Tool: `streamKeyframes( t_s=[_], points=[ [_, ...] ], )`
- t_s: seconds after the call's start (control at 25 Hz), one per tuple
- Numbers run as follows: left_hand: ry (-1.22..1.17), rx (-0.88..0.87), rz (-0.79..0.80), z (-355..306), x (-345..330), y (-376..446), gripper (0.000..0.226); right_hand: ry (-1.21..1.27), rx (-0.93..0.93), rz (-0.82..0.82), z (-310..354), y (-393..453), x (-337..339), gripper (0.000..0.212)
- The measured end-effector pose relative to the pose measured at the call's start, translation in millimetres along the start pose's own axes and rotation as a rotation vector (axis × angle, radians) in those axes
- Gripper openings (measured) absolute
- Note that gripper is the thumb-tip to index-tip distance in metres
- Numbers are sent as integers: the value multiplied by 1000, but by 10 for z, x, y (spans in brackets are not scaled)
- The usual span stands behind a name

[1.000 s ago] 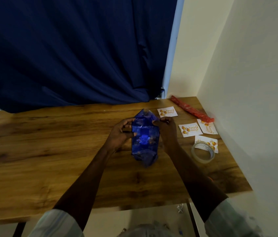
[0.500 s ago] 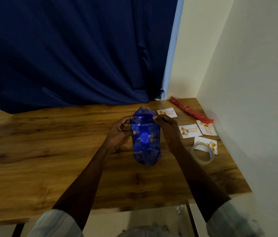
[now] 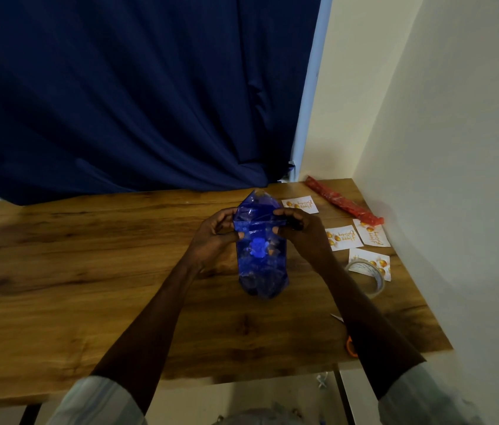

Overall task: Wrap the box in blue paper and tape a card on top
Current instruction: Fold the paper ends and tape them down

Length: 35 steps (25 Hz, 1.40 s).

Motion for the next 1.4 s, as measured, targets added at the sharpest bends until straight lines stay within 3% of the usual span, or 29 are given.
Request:
streamKeyframes(
  t_s=[0.52,0.68,0.96,1.24,1.4],
  points=[
    [-207,43,-223,18,22,79,9,35,7,34,24,-12,-74,38],
    [-271,89,-260,32,33,105,17,37,11,45,41,-20,-74,38],
    [-237,152,-55,-10,32,68,18,42,12,94,92,-35,-65,39],
    [-269,121,-36,-5,56,65,19,5,19,122,120,-46,-52,37],
    [-327,121,70,-53,34,63,25,-25,33,159,136,-41,-74,37]
  ],
)
Point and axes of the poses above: each hand's wrist, its own y-axis towards the middle knuckle, its own x-axis out of the back of the hand, z = x × y, the point moved 4 cm from there along y, towards the middle knuckle, and after that the axes turned 12 degrees about x, right-handed, at the moved point
